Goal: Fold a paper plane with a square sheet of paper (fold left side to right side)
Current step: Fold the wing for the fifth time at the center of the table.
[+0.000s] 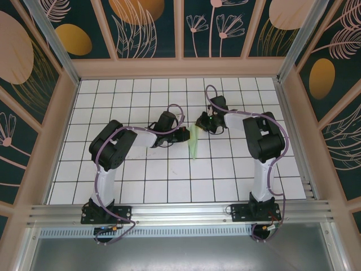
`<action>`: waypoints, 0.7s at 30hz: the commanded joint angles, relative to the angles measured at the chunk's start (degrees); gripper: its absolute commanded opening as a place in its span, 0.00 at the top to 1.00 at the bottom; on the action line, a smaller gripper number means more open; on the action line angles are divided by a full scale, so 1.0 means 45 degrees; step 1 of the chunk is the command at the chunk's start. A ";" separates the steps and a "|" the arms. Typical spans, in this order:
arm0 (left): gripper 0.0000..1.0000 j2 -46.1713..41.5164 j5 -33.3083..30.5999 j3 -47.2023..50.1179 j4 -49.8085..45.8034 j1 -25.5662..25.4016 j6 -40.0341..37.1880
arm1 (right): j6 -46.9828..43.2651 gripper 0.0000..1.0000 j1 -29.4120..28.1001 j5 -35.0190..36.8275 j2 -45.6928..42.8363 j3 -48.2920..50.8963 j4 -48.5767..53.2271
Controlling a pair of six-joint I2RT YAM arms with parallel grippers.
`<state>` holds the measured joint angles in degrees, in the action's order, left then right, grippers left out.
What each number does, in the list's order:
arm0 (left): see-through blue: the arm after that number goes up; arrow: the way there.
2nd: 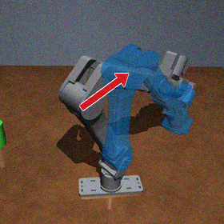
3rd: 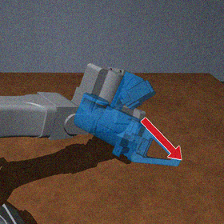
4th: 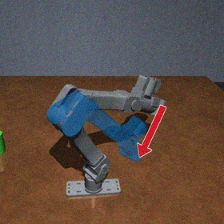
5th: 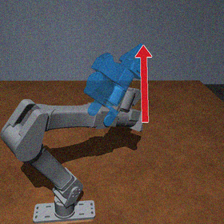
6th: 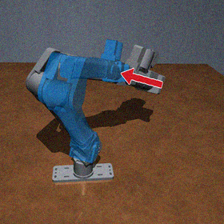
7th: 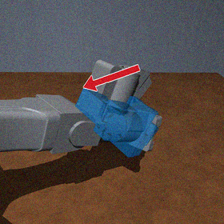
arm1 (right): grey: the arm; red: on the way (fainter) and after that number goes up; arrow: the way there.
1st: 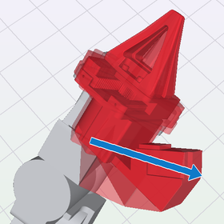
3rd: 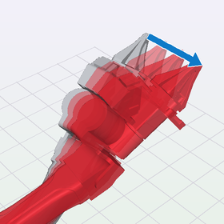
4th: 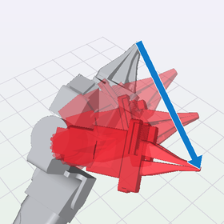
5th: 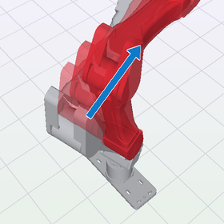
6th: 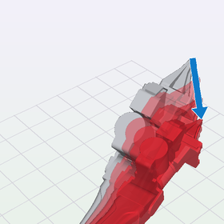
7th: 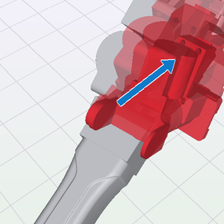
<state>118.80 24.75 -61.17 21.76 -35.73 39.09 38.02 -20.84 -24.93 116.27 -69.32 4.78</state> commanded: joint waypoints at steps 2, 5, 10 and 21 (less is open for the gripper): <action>1.00 0.0889 -0.0530 -0.0127 -0.0340 0.0059 0.0026 | -0.0763 0.81 -0.0097 0.0647 -0.1061 -0.0186 0.0894; 1.00 0.0999 -0.0640 -0.0099 -0.0421 0.0069 0.0013 | -0.1233 0.77 0.0085 0.1157 -0.1802 -0.0594 0.1569; 1.00 0.1041 -0.0696 -0.0060 -0.0412 0.0058 0.0027 | -0.1954 0.71 0.0178 0.1391 -0.3089 -0.0245 0.2260; 1.00 0.0884 -0.1104 0.0018 -0.0656 0.0078 -0.0130 | -0.0559 0.83 -0.0847 -0.3137 -0.6761 0.5777 -0.1565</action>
<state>119.31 24.62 -61.56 22.11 -35.66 39.22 32.56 -23.38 -31.81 88.60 -47.97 4.36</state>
